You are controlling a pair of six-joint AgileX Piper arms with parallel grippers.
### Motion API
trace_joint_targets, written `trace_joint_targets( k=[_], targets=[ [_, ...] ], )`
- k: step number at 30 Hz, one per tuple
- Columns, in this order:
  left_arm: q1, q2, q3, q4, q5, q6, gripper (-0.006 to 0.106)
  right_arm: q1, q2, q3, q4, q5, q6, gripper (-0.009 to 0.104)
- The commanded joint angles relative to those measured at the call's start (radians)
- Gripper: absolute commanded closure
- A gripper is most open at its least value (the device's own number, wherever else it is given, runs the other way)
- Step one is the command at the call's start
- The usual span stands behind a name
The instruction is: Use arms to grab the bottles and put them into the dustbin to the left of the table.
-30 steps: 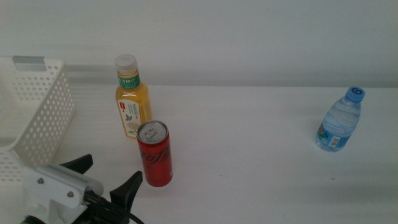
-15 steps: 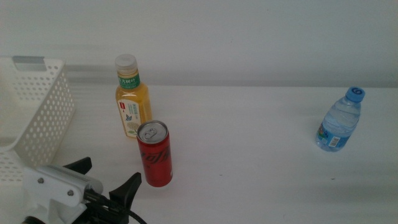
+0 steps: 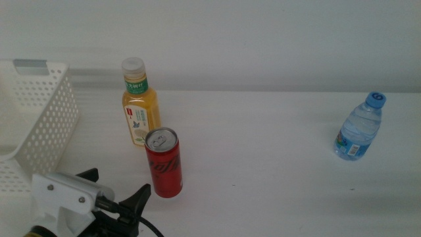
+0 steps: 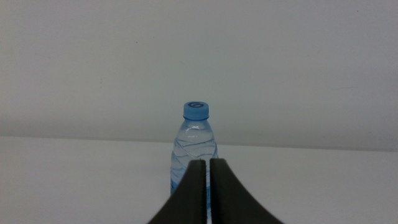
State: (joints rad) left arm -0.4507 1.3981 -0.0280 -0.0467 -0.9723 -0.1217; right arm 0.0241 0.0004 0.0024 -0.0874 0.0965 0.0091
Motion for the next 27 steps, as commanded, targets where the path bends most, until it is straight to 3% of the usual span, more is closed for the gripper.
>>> trace_joint_targets(
  k=[1,13,27],
  targets=[
    [-0.009,0.023,-0.004,0.004,-0.008,-0.001,0.007,-0.005,-0.037,0.035,-0.006,-0.007,-0.003,0.097],
    [-0.009,0.223,-0.006,0.012,-0.291,-0.021,0.007,-0.005,-0.037,0.035,-0.006,-0.007,-0.003,0.097],
    [-0.009,0.301,-0.099,0.065,-0.268,-0.036,0.007,-0.005,-0.037,0.035,-0.006,-0.007,-0.003,0.097]
  ],
)
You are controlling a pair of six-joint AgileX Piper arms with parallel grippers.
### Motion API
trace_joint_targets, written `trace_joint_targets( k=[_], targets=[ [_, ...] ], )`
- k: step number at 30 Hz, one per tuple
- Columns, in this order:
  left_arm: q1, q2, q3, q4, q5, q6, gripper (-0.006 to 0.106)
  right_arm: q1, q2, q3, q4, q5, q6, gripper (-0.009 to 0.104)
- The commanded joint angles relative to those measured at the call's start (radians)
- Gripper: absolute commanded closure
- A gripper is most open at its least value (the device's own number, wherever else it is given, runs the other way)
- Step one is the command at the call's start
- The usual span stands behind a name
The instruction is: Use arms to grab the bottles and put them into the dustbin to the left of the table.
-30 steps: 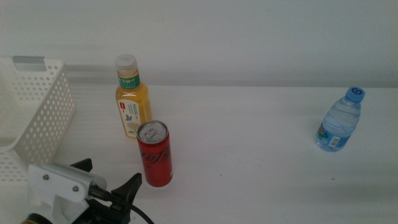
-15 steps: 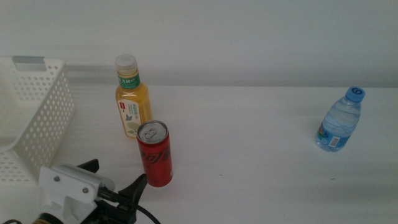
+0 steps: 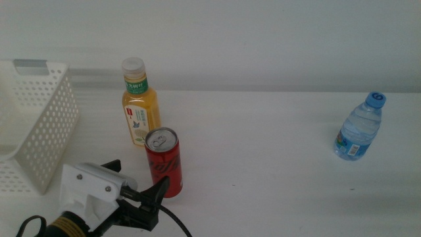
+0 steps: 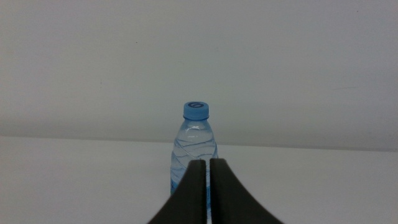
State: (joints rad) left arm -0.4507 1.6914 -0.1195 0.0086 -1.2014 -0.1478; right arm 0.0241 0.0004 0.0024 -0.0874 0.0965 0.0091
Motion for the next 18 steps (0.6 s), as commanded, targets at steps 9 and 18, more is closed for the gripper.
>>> trace_joint_targets(
  k=[9,18],
  targets=[
    [-0.009,0.009,-0.044,0.025,0.015,-0.010,0.007,-0.005,-0.037,0.035,-0.006,-0.007,-0.003,0.097],
    [-0.009,0.009,-0.082,0.060,0.054,-0.017,0.007,-0.005,-0.037,0.035,-0.006,-0.007,-0.003,0.097]
  ],
)
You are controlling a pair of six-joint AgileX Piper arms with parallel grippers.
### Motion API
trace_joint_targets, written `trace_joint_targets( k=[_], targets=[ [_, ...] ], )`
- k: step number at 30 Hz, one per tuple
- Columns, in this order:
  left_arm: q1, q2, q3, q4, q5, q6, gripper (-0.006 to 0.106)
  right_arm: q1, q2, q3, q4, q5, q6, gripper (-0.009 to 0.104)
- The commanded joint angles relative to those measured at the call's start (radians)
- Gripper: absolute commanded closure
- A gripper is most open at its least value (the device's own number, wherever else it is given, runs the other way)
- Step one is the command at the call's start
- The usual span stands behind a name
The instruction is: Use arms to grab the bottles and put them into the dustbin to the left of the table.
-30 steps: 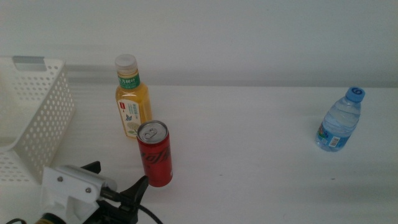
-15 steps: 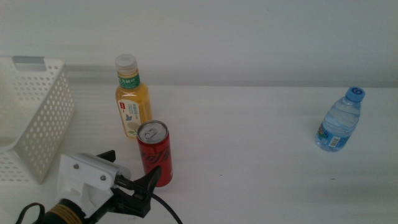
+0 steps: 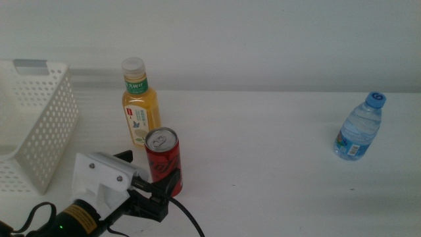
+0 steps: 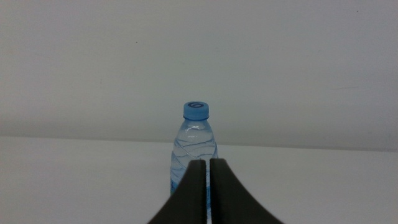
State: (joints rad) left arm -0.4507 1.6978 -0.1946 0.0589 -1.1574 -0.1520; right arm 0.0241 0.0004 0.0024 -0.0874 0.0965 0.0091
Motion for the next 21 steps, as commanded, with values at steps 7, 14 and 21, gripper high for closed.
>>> trace_joint_targets(
  k=[7,14,21],
  targets=[
    [-0.009,0.020,-0.017,0.011,0.001,-0.013,0.007,-0.005,-0.037,0.035,-0.006,-0.007,-0.003,0.097],
    [-0.009,0.095,-0.052,0.047,-0.077,-0.039,0.007,-0.005,-0.037,0.035,-0.006,-0.007,-0.003,0.097],
    [-0.009,0.095,-0.106,0.042,0.010,-0.039,0.007,-0.005,-0.037,0.035,-0.006,-0.007,-0.003,0.097]
  ],
)
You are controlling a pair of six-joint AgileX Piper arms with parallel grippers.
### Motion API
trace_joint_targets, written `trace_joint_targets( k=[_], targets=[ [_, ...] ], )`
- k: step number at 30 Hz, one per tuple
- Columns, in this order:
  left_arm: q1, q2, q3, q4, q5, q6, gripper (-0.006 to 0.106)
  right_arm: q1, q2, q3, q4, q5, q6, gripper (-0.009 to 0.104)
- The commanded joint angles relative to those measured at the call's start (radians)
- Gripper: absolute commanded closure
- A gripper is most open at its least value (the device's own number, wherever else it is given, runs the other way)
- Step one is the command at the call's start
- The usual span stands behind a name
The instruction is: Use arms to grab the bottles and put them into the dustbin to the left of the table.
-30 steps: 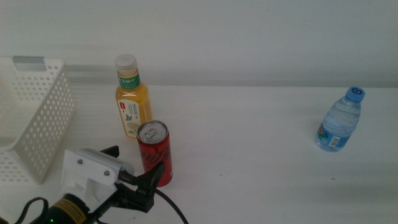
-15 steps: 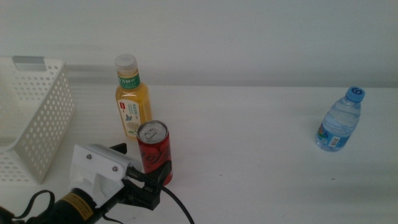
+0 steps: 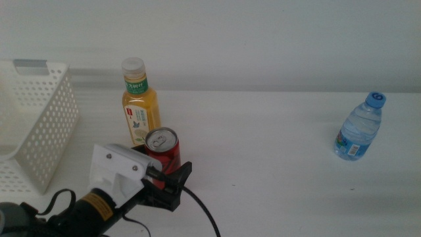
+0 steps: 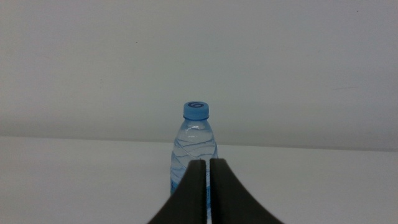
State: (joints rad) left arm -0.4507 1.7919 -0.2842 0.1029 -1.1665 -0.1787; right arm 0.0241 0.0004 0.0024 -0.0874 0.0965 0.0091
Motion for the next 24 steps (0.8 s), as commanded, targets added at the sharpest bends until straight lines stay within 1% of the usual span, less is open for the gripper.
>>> trace_joint_targets(
  k=[1,7,15,21,24],
  targets=[
    [-0.009,0.000,-0.028,-0.002,0.034,-0.013,0.007,-0.005,-0.037,0.035,-0.006,-0.007,-0.003,0.097],
    [-0.009,0.009,-0.076,-0.002,0.101,-0.011,0.007,-0.005,-0.037,0.035,-0.006,-0.007,-0.003,0.097],
    [-0.009,0.092,-0.078,0.000,-0.002,-0.024,0.007,-0.005,-0.037,0.035,-0.006,-0.007,-0.003,0.097],
    [-0.009,0.126,-0.102,0.012,-0.023,-0.016,0.007,-0.005,-0.037,0.035,-0.006,-0.007,-0.003,0.097],
    [-0.009,0.130,-0.111,0.012,-0.023,-0.006,0.010,-0.005,-0.037,0.035,-0.006,-0.007,-0.003,0.097]
  ],
)
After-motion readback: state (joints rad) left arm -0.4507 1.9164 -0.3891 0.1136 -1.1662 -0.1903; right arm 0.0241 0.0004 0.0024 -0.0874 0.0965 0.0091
